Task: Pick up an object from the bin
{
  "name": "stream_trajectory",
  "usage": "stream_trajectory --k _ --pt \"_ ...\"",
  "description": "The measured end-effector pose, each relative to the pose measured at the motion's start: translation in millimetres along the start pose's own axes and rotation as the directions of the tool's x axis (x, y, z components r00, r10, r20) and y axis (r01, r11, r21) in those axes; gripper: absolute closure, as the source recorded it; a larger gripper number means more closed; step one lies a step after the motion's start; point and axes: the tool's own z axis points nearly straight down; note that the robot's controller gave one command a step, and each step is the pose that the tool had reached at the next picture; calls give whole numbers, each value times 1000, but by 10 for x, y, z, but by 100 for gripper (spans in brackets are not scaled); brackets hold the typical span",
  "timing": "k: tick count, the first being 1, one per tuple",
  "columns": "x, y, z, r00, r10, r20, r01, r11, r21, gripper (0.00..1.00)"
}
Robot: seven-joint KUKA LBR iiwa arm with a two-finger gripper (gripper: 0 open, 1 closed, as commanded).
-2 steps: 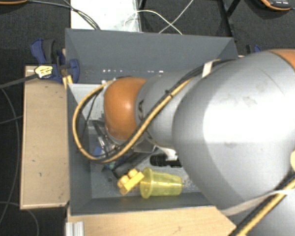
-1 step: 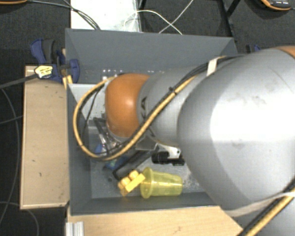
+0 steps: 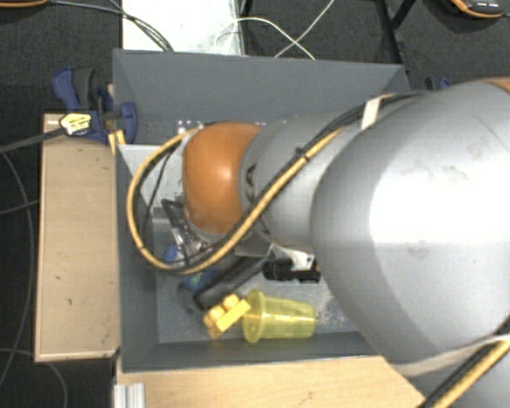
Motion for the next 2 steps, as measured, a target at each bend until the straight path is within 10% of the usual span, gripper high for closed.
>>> stream_trajectory --k 2 --pt "12 -18 -238 1000 -1 -4 1 1000 5 100"
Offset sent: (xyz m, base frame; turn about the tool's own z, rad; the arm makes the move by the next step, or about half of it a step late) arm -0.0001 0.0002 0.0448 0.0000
